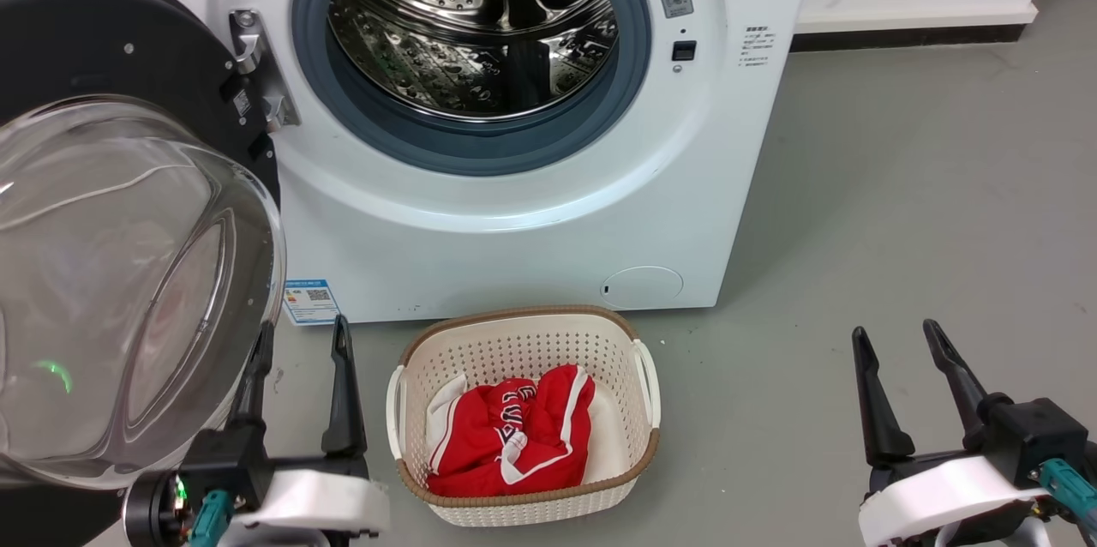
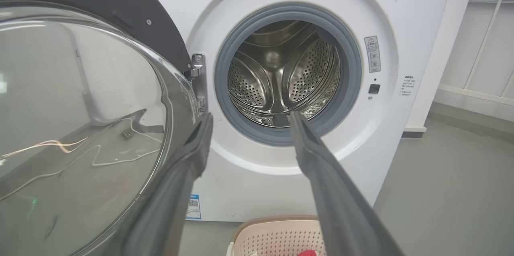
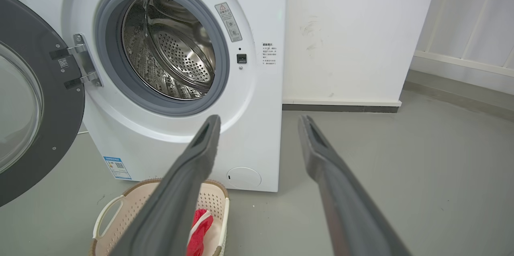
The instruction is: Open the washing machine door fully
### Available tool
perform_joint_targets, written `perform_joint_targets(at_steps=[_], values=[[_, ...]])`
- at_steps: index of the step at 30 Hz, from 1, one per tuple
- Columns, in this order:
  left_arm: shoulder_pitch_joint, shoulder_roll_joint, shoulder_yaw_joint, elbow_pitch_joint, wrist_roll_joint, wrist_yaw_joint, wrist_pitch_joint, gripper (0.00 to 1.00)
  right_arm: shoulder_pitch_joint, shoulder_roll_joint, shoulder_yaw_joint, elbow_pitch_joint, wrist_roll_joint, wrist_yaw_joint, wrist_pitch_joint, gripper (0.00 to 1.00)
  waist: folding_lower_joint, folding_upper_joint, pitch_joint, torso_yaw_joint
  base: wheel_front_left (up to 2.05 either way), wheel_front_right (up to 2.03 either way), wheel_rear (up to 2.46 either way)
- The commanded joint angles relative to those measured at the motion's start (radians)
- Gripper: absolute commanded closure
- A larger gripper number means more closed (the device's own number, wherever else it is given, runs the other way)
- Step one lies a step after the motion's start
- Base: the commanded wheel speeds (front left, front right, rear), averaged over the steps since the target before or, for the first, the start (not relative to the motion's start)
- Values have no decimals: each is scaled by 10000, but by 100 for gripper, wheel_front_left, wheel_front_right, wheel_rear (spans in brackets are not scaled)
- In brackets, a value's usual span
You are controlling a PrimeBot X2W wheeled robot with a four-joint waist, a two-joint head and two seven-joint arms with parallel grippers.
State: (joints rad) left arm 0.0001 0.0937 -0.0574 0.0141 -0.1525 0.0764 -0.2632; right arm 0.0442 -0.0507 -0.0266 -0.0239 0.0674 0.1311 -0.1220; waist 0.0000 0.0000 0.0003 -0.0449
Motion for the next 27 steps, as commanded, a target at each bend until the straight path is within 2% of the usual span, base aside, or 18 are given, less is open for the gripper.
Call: perform_joint_targets(at_steps=[1, 10, 27], values=[[240, -37, 45, -18, 66, 33, -21, 0, -14, 13, 66, 25, -63, -5, 43, 0, 0, 0, -18, -70, 0, 0, 0], [673, -222, 113, -307, 449, 128, -21, 0, 21, 11, 211, 105, 4, -6, 20, 0, 0, 0, -52, -36, 0, 0, 0], [630, -304, 299, -166, 667, -135, -21, 0, 61, 11, 296, 183, 107, -6, -14, 0, 0, 0, -58, 9, 0, 0, 0]])
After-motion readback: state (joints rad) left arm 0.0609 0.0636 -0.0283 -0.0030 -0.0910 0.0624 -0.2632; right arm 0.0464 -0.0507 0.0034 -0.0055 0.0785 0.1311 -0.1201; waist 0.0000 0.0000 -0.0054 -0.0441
